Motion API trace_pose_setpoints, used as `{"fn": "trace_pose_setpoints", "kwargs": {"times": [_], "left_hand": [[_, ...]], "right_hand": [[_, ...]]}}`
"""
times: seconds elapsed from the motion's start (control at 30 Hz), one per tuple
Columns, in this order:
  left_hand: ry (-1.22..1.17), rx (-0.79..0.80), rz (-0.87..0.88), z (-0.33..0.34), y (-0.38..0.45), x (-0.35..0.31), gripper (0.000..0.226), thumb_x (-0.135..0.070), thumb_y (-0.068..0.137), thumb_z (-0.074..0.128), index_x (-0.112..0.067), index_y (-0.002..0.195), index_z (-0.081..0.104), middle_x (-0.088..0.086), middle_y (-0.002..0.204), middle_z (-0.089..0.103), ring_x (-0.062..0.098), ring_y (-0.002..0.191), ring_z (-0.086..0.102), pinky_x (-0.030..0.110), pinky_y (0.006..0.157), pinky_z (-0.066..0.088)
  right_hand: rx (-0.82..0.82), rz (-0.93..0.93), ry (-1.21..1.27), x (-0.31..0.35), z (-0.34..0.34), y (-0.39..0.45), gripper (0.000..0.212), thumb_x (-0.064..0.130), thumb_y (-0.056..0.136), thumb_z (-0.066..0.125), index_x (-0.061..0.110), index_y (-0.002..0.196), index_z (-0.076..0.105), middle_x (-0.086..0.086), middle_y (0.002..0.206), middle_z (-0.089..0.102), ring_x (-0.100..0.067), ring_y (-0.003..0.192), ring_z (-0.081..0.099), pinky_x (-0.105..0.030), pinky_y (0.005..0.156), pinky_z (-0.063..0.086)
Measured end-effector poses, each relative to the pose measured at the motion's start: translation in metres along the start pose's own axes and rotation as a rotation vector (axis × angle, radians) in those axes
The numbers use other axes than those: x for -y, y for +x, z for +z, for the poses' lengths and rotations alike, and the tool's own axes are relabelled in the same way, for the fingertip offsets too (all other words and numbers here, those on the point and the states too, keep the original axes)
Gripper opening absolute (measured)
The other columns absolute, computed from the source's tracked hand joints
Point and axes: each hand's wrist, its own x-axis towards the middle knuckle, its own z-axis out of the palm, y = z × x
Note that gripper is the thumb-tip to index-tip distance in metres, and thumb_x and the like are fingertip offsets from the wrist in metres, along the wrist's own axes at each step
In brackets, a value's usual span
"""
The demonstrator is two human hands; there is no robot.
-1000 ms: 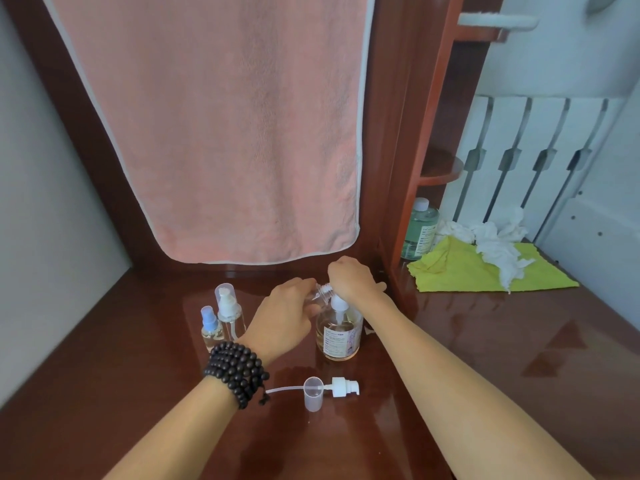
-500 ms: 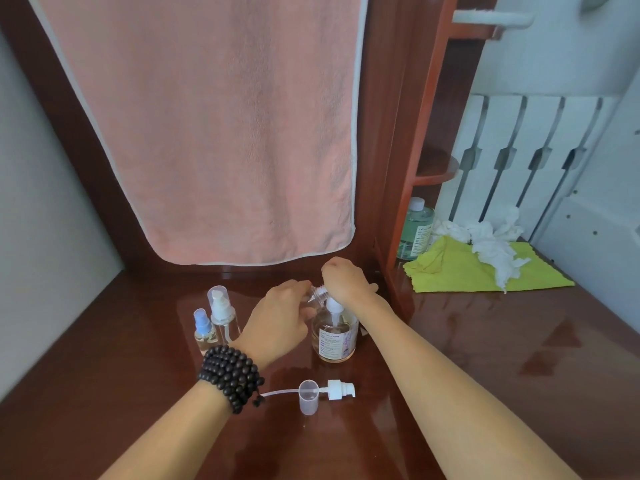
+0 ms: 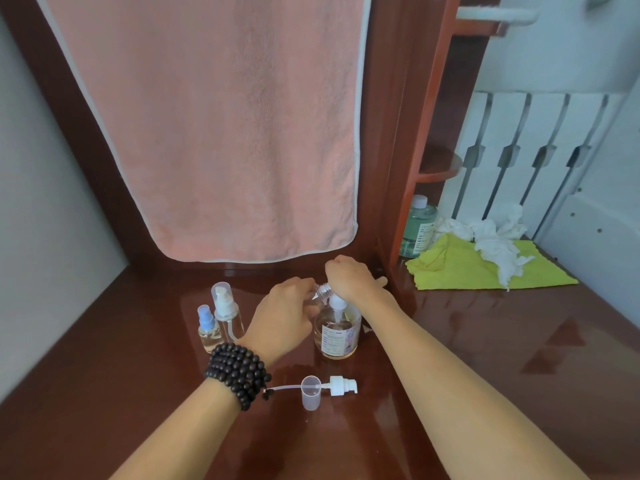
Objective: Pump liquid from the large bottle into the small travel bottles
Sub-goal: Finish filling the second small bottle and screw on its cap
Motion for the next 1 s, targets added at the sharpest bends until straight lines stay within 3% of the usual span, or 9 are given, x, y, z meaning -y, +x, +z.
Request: {"fn": "trace_pose_setpoints", "kwargs": {"times": [0.23,0.37,0.5,0.67,0.73,0.87,1.0], "left_hand": [[0.007,-0.026,0.007,-0.009,0.003,-0.003,0.022,-0.018,0.088,0.058,-0.019,0.110,0.058,-0.002,0.102,0.061,0.023,0.094,0.060,0.045,0.078,0.052],[0.011,0.009,0.000,-0.002,0.002,0.001,0.014,-0.017,0.088,0.058,-0.016,0.103,0.058,0.000,0.097,0.061,0.025,0.090,0.060,0.045,0.076,0.052],[0.009,0.044,-0.015,0.000,0.001,0.001,0.022,-0.015,0.088,0.059,-0.017,0.109,0.059,0.000,0.102,0.062,0.024,0.094,0.061,0.045,0.079,0.053],[0.045,0.039,0.027,-0.012,0.005,-0.002,0.018,-0.017,0.090,0.056,-0.017,0.108,0.056,-0.003,0.097,0.057,0.023,0.091,0.058,0.035,0.071,0.046],[0.053,0.022,0.038,-0.013,0.006,-0.003,0.018,-0.017,0.090,0.057,-0.016,0.108,0.056,-0.002,0.097,0.057,0.023,0.091,0.059,0.037,0.072,0.048],[0.045,0.051,0.012,-0.008,0.007,-0.001,0.017,-0.016,0.089,0.057,-0.015,0.106,0.056,0.000,0.097,0.058,0.024,0.090,0.060,0.043,0.076,0.052],[0.054,0.093,-0.004,-0.002,0.007,0.001,0.015,-0.013,0.087,0.056,-0.015,0.102,0.057,0.000,0.097,0.058,0.025,0.092,0.060,0.044,0.078,0.052]], "right_hand": [[-0.081,-0.053,0.038,0.005,-0.011,-0.005,0.041,0.034,0.103,0.023,0.014,0.117,0.056,-0.009,0.124,0.058,-0.033,0.122,0.048,-0.057,0.105,0.020],[-0.064,-0.041,-0.004,0.002,-0.001,0.000,0.037,0.025,0.096,0.024,0.014,0.112,0.055,-0.009,0.122,0.055,-0.033,0.123,0.046,-0.057,0.109,0.021],[-0.043,-0.006,0.022,0.000,0.006,-0.001,0.047,0.026,0.078,0.018,0.011,0.104,0.054,-0.007,0.115,0.053,-0.035,0.124,0.048,-0.061,0.112,0.024],[-0.127,-0.049,0.043,0.003,-0.007,-0.005,0.039,0.030,0.099,0.025,0.013,0.109,0.059,-0.008,0.116,0.059,-0.032,0.115,0.049,-0.058,0.107,0.021],[-0.146,-0.080,0.039,0.004,-0.010,-0.005,0.037,0.032,0.102,0.025,0.014,0.108,0.057,-0.009,0.115,0.060,-0.032,0.112,0.049,-0.058,0.109,0.023],[-0.088,-0.085,-0.026,0.002,-0.003,0.000,0.028,0.026,0.093,0.024,0.016,0.093,0.050,-0.005,0.108,0.053,-0.033,0.120,0.049,-0.062,0.111,0.024],[-0.016,-0.017,-0.068,0.001,0.005,0.002,0.036,0.026,0.082,0.020,0.016,0.098,0.051,-0.005,0.111,0.051,-0.034,0.122,0.048,-0.060,0.111,0.025]]}}
